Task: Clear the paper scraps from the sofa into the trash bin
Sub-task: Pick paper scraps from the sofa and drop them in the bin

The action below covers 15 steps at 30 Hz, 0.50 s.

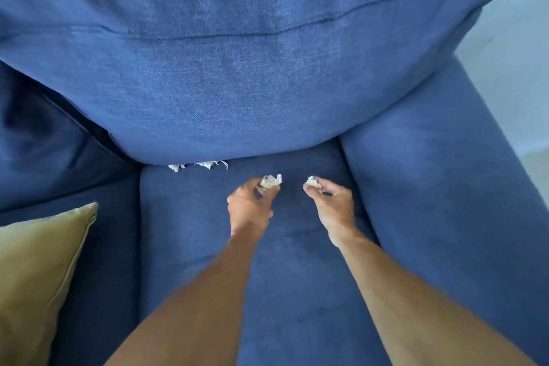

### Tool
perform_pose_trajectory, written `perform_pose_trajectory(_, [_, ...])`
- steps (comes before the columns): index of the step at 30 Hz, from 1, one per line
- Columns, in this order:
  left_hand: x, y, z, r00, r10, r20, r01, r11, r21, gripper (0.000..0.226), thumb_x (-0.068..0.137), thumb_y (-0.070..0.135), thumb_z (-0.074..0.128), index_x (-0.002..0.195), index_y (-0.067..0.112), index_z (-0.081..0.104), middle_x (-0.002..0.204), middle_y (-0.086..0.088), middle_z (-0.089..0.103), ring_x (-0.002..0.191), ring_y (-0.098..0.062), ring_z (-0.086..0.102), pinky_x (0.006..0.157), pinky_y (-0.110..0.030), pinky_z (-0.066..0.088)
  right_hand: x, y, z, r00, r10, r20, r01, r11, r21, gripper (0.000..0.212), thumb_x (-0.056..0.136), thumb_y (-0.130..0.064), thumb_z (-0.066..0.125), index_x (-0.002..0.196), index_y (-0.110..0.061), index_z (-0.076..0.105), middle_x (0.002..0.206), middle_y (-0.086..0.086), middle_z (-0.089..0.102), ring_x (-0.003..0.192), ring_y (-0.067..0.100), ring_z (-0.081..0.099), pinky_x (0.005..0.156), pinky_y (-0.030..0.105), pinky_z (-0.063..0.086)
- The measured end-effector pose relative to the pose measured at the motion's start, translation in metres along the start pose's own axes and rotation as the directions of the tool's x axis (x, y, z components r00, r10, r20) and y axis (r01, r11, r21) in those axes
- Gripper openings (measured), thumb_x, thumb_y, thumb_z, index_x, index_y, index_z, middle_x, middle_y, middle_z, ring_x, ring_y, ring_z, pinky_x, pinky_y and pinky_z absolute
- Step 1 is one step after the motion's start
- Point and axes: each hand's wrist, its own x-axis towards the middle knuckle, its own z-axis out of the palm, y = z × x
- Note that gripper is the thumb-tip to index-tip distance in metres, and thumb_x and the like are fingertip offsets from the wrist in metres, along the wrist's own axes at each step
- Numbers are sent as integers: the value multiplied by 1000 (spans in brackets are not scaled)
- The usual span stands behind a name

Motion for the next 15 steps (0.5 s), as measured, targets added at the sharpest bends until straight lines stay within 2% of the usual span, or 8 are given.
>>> perform_pose_trajectory(2, [-34,8,-9,996,38,81,-40,999,15,12,91,48,78,87,43,68,89,9,70,35,-3,62,36,-12,40,-36,-3,-18,999,27,-33,-24,997,73,25,87,-28,84,112,-26,83,107,-15,80,107,7,72,99,25,53])
perform_pose_trajectory(4, [-61,15,-14,990,47,134,-54,997,50,17,89,54,76,82,49,62,98,14,69,37,-1,63,34,-12,39,-69,-6,-31,998,50,-46,-43,989,141,24,86,-33,85,110,-27,84,111,-19,79,110,5,70,104,28,52])
perform_pose_trajectory(7, [-118,28,-12,961,81,263,-113,988,108,16,90,56,74,97,45,66,108,18,69,38,-1,64,44,-19,46,-134,-3,-65,986,73,-147,-36,971,237,19,86,-43,83,100,-29,85,112,-22,79,102,3,69,104,34,54])
perform_pose_trajectory(9, [-162,31,-3,925,109,365,-172,974,147,22,89,57,73,104,42,68,109,20,68,40,-1,64,54,-25,49,-183,9,-92,966,116,-229,-44,955,295,17,88,-47,79,93,-32,85,107,-25,78,99,3,69,98,32,54])
perform_pose_trajectory(12, [-228,29,19,848,142,511,-286,933,216,22,90,56,73,106,41,66,104,19,66,42,0,64,58,-28,49,-246,45,-134,910,192,-368,-49,930,365,23,91,-42,75,77,-24,80,69,-22,61,65,5,54,72,29,47])
perform_pose_trajectory(13, [-249,26,30,821,152,551,-326,916,234,23,90,56,73,106,40,67,102,17,67,42,2,63,58,-27,47,-264,58,-149,873,232,-429,-52,919,390,23,91,-39,75,82,-18,79,69,-18,60,62,7,52,70,30,45])
perform_pose_trajectory(14, [-269,23,41,791,160,591,-370,894,253,23,90,57,73,104,38,68,99,15,68,44,2,64,58,-28,46,-280,73,-163,825,277,-493,-51,905,423,19,92,-35,77,89,-17,79,76,-17,66,66,6,58,73,29,48])
perform_pose_trajectory(15, [-289,19,54,758,166,630,-416,868,272,23,89,58,73,100,38,69,96,14,70,46,3,65,58,-28,45,-296,87,-177,767,319,-557,-38,889,457,10,92,-32,78,94,-22,79,87,-17,74,76,5,67,78,28,53])
